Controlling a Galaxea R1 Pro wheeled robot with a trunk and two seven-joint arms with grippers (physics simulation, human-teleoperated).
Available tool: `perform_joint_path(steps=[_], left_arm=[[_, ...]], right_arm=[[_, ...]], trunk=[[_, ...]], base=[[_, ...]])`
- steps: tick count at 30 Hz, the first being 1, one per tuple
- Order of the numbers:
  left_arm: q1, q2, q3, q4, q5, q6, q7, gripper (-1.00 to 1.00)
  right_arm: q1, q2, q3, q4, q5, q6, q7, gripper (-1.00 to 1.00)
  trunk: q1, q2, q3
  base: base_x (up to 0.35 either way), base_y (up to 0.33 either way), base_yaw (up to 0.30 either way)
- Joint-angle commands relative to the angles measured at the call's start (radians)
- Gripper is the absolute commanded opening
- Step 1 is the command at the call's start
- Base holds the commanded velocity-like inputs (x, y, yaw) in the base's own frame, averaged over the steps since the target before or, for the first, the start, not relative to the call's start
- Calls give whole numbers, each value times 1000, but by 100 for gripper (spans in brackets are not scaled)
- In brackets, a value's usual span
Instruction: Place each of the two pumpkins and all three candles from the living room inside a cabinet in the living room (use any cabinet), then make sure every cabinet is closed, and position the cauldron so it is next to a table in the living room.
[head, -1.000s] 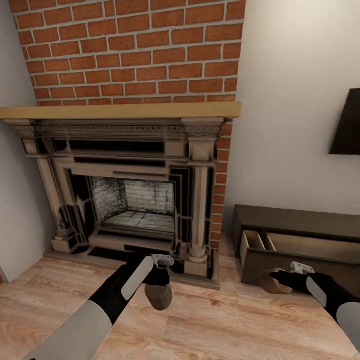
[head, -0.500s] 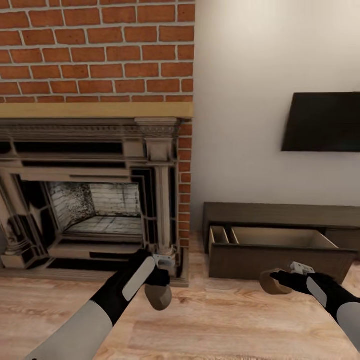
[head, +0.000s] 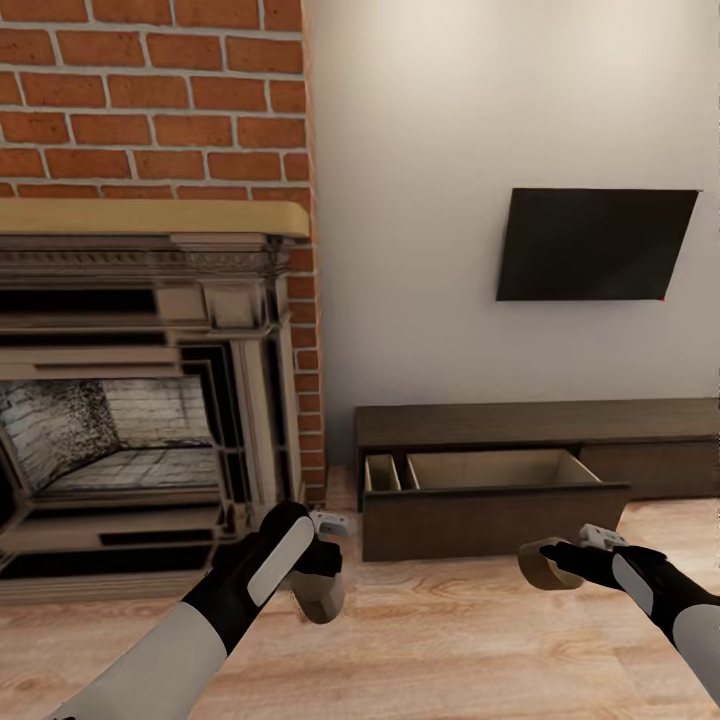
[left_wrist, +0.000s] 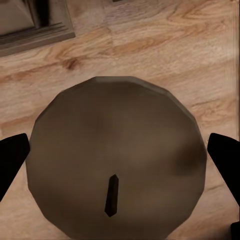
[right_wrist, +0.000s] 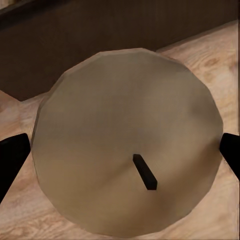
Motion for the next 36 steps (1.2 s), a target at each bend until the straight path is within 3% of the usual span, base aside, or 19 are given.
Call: perform_joint_path(steps=[1, 23, 29, 36], left_arm=[[-1, 0, -2, -1, 8, 2, 11, -100], [-1, -8, -2, -3, 8, 2, 36, -100], [-1, -18, -2, -13, 9, 2, 40, -100], [-1, -20, -2, -31, 9, 2, 40, -100]], right_arm=[[-1, -1, 6, -2, -7, 3, 0, -100], [-1, 2, 8, -2, -4, -2, 1, -100], [-1, 0, 7, -1, -4, -1, 1, -100], [-1, 1, 8, -1, -4, -1, 1, -100]], trunk=[[0, -1, -1], [0, -1, -1], [0, -1, -1], [-27, 48, 21]], base=[[154, -290, -22], [156, -289, -2], [41, -90, 0], [3, -8, 0]])
